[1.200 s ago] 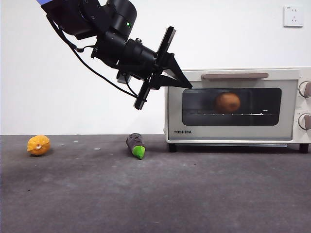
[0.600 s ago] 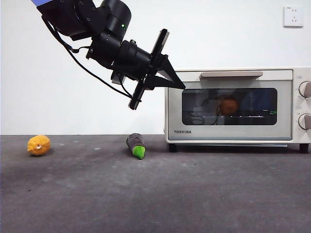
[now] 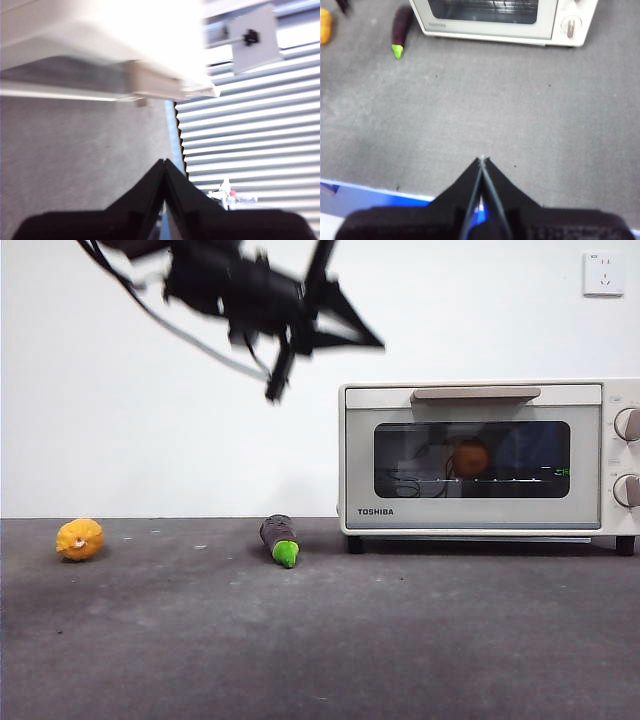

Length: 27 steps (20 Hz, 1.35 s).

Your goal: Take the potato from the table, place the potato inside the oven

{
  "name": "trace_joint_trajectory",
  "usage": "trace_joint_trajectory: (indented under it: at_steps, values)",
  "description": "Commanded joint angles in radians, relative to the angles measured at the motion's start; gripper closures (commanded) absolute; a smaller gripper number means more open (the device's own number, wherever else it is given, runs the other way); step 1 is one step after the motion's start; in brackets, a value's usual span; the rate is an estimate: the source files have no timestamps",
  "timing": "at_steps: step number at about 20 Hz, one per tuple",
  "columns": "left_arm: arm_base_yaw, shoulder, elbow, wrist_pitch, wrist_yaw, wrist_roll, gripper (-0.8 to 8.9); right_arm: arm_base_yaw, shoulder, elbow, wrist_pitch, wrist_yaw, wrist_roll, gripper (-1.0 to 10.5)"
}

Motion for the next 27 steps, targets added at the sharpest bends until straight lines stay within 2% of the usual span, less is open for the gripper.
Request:
trace_joint_trajectory:
  at_steps: [1,5,8,11,16,19,25,27]
  values:
    - [-0.011,-0.076,-0.001,-0.068,-0.014,0.168,8.20,0.002,-0.004,-0.006,-0.017,0.004,0.009,9.5]
    - [-0.018,-0.250,-0.001,-0.280,-0.124,0.444,8.21,0.002,-0.004,-0.006,-0.017,0.004,0.008,9.5]
    - [-0.018,-0.383,-0.001,-0.472,-0.271,0.633,8.21,0.002,-0.004,-0.006,-0.016,0.004,0.008,9.5]
    - [-0.018,-0.504,-0.001,-0.648,-0.443,0.747,8.21,0.002,-0.004,-0.006,-0.018,0.004,0.008,9.5]
    - [-0.018,-0.670,-0.001,-0.805,-0.623,0.814,8.18,0.002,-0.004,-0.006,-0.018,0.004,0.008,9.5]
    - [-0.014,-0.744,-0.001,-0.914,-0.636,0.812,8.17,0.002,-0.004,-0.006,-0.018,0.004,0.007,9.5]
    - [-0.004,-0.761,-0.001,-0.921,-0.635,0.813,8.17,0.002,-0.004,-0.006,-0.018,0.004,0.007,9.5]
    - [-0.003,-0.748,-0.001,-0.925,-0.639,0.852,8.17,0.002,-0.004,-0.006,-0.018,0.004,0.007,9.5]
